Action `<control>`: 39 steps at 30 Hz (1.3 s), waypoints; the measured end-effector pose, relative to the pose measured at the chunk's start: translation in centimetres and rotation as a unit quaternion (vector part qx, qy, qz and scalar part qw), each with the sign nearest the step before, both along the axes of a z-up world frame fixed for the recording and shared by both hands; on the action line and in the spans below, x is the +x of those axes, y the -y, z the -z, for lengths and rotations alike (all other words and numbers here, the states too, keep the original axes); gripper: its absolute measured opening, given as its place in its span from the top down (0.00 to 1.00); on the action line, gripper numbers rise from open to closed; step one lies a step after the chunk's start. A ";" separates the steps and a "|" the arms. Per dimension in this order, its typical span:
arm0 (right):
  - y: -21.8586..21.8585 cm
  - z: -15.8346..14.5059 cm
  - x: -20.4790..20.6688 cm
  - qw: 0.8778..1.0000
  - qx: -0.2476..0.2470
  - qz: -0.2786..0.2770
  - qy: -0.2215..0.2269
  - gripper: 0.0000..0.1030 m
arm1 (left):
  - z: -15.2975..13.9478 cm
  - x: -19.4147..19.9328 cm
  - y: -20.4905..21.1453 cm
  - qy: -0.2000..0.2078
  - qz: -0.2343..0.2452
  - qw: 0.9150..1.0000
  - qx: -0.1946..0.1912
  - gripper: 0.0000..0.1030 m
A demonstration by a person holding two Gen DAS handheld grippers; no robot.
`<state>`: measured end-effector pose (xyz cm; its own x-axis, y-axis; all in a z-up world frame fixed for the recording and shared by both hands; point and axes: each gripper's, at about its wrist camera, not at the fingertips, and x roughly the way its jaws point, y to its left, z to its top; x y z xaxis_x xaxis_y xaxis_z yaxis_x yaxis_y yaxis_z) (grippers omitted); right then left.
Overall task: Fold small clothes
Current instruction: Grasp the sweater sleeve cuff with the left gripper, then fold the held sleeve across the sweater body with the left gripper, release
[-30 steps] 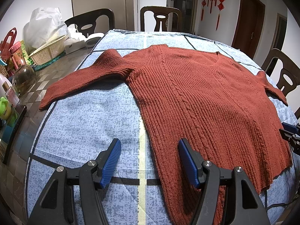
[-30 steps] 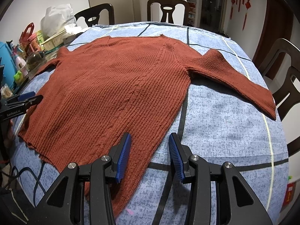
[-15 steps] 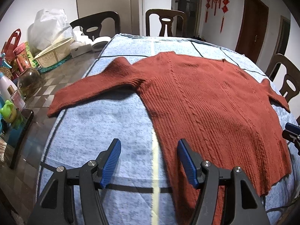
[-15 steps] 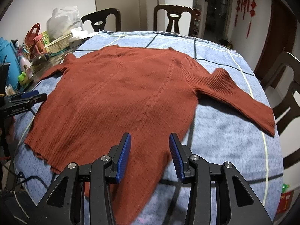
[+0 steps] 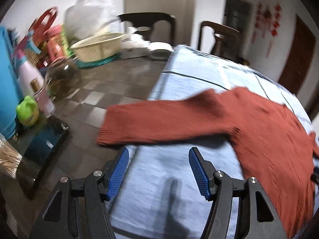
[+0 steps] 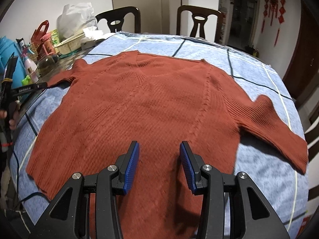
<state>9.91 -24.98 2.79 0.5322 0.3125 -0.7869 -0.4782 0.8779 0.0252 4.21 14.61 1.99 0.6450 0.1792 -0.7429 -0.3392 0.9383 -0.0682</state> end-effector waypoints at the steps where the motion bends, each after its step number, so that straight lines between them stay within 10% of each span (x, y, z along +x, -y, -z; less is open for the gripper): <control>1: -0.3 0.1 0.2 1.000 0.000 -0.003 -0.001 0.58 | 0.2 0.2 -0.8 -0.001 -0.009 1.000 -0.006 0.37; 12: -0.9 0.7 1.6 1.000 -0.003 -0.007 -0.015 0.58 | 2.3 2.6 -4.9 -0.019 -0.047 0.998 -0.027 0.43; 19: -0.9 1.1 1.9 1.000 -0.004 -0.009 -0.018 0.58 | 2.4 4.0 -4.3 -0.025 -0.019 0.999 -0.022 0.89; 27: -0.4 0.7 1.8 1.000 0.005 -0.007 -0.012 0.58 | -1.7 3.8 -3.4 0.021 0.011 1.000 -0.004 0.94; 34: 0.7 0.3 1.7 1.000 0.019 0.006 -0.010 0.58 | -8.3 5.7 4.0 0.087 0.120 0.989 -0.012 0.94; 39: 1.8 -0.1 1.3 1.000 0.022 0.018 -0.009 0.58 | -7.8 9.0 12.8 0.083 0.229 0.969 -0.046 0.94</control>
